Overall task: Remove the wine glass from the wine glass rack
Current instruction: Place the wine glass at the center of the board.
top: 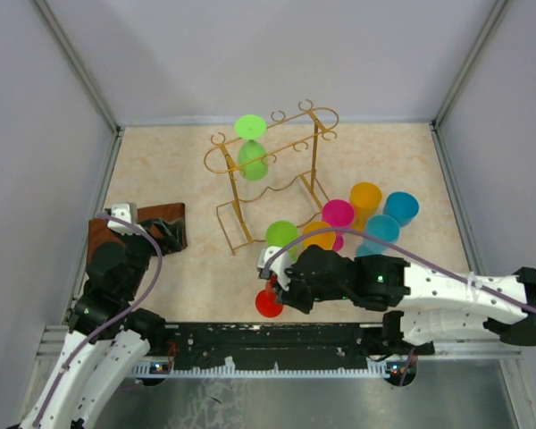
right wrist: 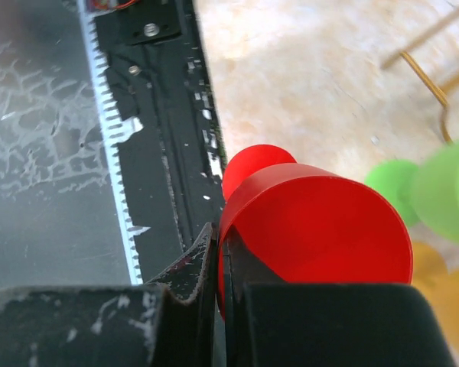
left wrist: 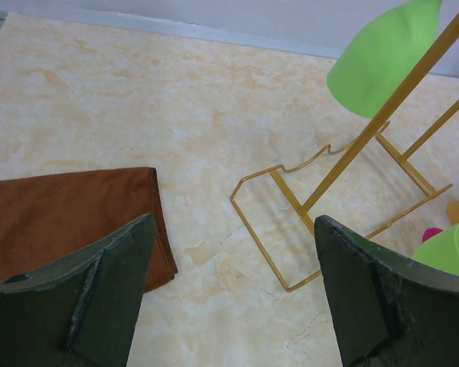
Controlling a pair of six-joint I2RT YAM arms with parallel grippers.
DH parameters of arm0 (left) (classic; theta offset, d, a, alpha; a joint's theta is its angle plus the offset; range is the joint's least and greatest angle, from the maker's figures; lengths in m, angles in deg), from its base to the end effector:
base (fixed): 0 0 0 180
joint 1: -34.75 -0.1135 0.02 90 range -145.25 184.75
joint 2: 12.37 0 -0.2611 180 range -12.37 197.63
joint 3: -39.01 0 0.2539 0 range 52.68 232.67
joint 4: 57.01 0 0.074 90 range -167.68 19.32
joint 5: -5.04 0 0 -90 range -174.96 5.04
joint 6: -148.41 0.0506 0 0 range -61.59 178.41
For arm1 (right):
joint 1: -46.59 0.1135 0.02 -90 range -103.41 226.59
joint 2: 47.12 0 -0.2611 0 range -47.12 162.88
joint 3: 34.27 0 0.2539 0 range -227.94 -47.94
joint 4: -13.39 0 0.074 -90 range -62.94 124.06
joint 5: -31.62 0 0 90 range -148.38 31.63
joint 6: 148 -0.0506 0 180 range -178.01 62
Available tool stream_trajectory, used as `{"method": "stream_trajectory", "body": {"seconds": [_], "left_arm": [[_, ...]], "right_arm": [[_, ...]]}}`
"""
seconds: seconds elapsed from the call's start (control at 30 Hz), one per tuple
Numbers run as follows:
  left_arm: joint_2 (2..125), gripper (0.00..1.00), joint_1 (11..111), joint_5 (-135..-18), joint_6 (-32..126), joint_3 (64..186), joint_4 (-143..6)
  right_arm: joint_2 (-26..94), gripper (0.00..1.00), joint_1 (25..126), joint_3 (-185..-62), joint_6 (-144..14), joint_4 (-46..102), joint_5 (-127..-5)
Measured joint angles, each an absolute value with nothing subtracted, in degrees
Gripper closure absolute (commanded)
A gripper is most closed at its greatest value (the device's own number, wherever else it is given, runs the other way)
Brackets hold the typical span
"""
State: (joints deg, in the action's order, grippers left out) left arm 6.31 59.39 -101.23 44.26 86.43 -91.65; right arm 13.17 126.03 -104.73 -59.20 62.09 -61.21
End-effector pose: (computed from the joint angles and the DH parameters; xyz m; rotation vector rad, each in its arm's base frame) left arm 0.1124 -0.0360 0.3066 -0.0615 1.6758 -0.2739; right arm 0.0411 0.2344 0.3075 -1.5178 1.8216 0.7841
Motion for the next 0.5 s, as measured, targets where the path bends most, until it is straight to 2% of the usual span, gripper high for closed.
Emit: {"method": "stream_trajectory", "body": {"seconds": [0.17, 0.5], "left_arm": [[5.8, 0.1, 59.4, -100.7, 44.4, 85.0, -91.0], [5.2, 0.09, 59.4, -100.3, 45.4, 84.4, -90.8]], "right_arm": [[6.0, 1.0, 126.0, -103.4, -68.4, 68.0, -50.2], [7.7, 1.0, 125.8, -103.6, -83.7, 83.3, -39.4]]}}
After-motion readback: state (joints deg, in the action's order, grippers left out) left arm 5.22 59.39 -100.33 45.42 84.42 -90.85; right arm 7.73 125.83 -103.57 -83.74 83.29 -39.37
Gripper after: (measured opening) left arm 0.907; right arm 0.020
